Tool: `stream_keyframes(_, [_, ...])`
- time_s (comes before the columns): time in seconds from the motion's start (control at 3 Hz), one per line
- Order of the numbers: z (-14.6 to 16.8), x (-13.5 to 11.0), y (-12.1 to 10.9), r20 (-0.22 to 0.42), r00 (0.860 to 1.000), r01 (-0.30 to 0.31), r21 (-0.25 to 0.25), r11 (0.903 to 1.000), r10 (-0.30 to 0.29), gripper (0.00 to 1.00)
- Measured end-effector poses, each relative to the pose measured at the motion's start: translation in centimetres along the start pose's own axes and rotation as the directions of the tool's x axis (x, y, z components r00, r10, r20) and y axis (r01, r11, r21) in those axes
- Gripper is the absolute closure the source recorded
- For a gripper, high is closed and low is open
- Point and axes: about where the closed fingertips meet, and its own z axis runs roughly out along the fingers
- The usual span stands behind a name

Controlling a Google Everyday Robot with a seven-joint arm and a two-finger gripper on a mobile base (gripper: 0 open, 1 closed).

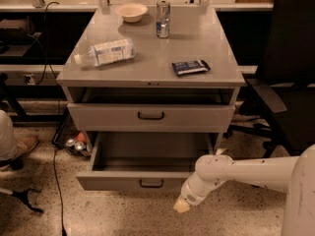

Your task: Close middle drawer

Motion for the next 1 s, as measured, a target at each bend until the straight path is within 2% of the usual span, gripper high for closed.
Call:
stream_keyframes(0.33, [0.1,-0.1,-0.3,-0.001,1.0,-0.004,0.02,0.9998,0.004,1.0])
stream_keyframes(0.67, [-1.5,-0.3,-2.8,0.012,1.0,0.016,0.133,0.991,-0.018,1.0])
stream_keyframes(1.0, [-2.9,-1.5,-6.8,0.046,0.997,0.054,0.25,0.9668,-0.067,1.0])
